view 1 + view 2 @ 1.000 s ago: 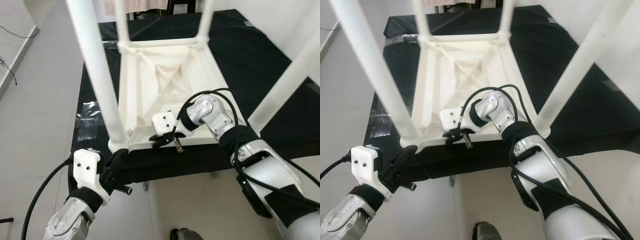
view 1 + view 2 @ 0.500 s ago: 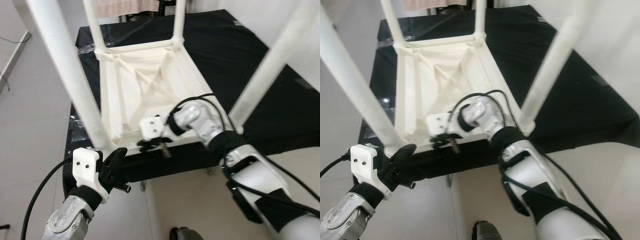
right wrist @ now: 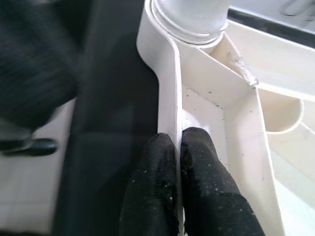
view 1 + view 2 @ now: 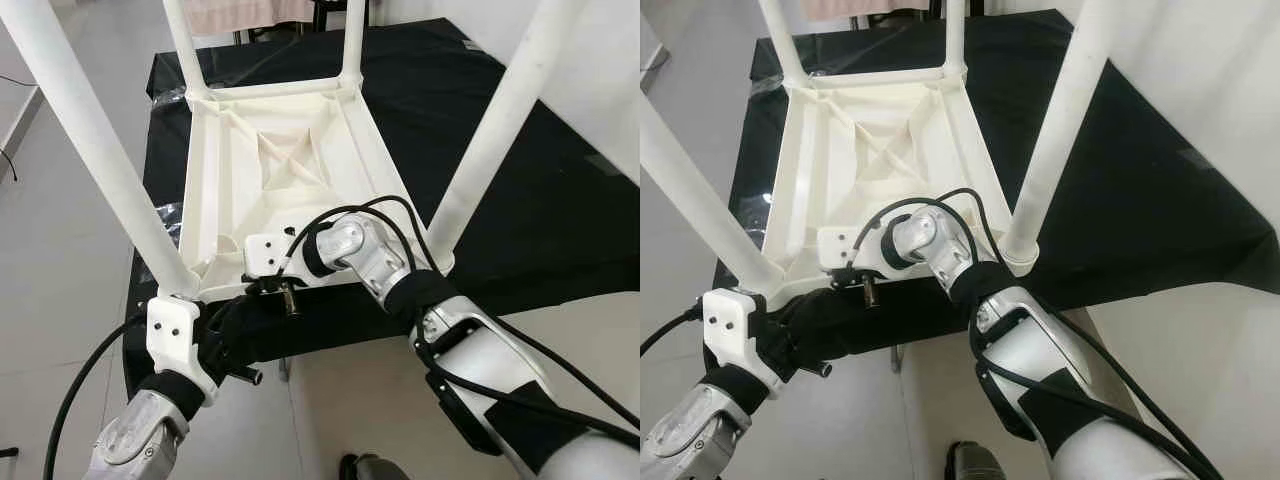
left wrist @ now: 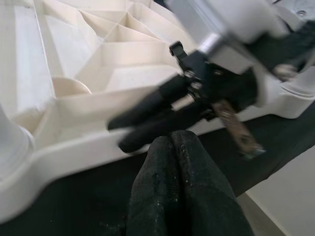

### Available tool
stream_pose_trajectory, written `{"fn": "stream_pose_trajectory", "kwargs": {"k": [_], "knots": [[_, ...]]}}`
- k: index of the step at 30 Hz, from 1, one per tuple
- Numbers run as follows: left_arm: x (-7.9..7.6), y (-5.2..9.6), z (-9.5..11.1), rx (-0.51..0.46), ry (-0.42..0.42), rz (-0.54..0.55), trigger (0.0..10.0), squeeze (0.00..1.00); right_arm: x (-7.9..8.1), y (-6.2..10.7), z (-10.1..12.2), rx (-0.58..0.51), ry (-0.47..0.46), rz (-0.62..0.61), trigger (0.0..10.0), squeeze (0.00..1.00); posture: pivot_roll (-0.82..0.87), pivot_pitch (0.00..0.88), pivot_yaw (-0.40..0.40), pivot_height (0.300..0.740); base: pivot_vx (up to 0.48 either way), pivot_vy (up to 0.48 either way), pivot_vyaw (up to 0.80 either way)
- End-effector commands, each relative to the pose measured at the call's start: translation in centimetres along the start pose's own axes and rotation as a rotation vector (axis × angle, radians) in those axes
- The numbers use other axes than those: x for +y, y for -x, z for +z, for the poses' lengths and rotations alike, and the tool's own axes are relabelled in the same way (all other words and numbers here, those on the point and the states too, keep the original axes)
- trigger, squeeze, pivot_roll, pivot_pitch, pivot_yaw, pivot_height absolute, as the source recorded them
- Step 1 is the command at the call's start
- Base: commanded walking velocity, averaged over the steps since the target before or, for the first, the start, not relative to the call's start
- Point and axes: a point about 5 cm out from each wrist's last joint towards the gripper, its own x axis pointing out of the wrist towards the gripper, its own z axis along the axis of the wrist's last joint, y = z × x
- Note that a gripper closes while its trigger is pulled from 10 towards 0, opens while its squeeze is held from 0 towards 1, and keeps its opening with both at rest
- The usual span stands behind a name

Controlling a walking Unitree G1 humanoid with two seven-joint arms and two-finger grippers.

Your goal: Building children table

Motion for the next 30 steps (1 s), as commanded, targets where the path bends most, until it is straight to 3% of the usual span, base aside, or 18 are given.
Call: {"fn": "stream_pose_trajectory", "kwargs": {"k": [1, 2, 6, 16, 17, 19, 20, 23, 29, 30], "knots": [[0.1, 0.1, -0.4, 0.014, 0.002, 0.0, 10.0, 0.0, -0.8, 0.0, 0.4, 0.021, 0.02, -0.084, 10.0, 0.8, -0.03, 0.172, -0.009, 0.74, 0.0, 0.0, 0.0], [0.1, 0.1, -0.4, 0.014, 0.001, 0.0, 10.0, 0.0, -0.8, 0.0, 0.2, 0.03, 0.023, -0.093, 10.0, 1.0, -0.03, 0.172, -0.009, 0.74, 0.0, 0.0, 0.0], [0.1, 0.1, -0.4, 0.014, 0.0, 0.0, 10.0, 0.0, -1.1, 0.5, -0.4, 0.042, 0.002, -0.124, 10.0, 1.0, -0.03, 0.172, -0.009, 0.74, 0.0, 0.0, 0.0], [0.3, -0.1, -0.6, 0.015, -0.002, -0.002, 10.0, 0.0, -1.6, 3.9, -3.2, 0.039, -0.063, -0.129, 10.0, 0.98, -0.03, 0.145, -0.004, 0.74, 0.0, 0.0, 0.0], [0.3, -0.1, -0.6, 0.016, -0.003, -0.002, 10.0, 0.0, -1.5, 4.9, -3.6, 0.011, -0.096, -0.112, 10.0, 0.0, -0.04, 0.142, -0.003, 0.74, 0.0, 0.0, 0.0], [0.3, -0.2, -0.7, 0.016, -0.004, -0.003, 10.0, 0.0, -1.5, 5.4, -3.9, -0.008, -0.115, -0.099, 10.0, 0.0, -0.04, 0.141, -0.002, 0.74, 0.0, 0.0, 0.0], [0.4, -0.2, -0.7, 0.018, -0.006, -0.004, 10.0, 0.0, -1.3, 6.7, -4.7, -0.021, -0.148, -0.092, 10.0, 0.0, -0.04, 0.136, 0.001, 0.74, 0.0, 0.0, 0.0], [0.5, -0.3, -0.7, 0.019, -0.007, -0.004, 10.0, 0.0, -1.2, 7.5, -5.5, 0.011, -0.154, -0.093, 10.0, 0.0, -0.04, 0.133, 0.004, 0.74, 0.0, 0.0, 0.0], [0.7, -0.5, -0.8, 0.023, -0.016, -0.011, 10.0, 0.0, -1.2, 10.9, -9.0, 0.271, -0.085, -0.117, 10.0, 0.0, -0.05, 0.125, 0.017, 0.74, 0.0, 0.0, 0.0], [0.7, -0.5, -0.8, 0.023, -0.016, -0.011, 10.0, 0.0, -1.2, 10.9, -9.0, 0.271, -0.085, -0.117, 10.0, 0.0, -0.05, 0.125, 0.017, 0.74, 0.0, 0.0, 0.0]]}}
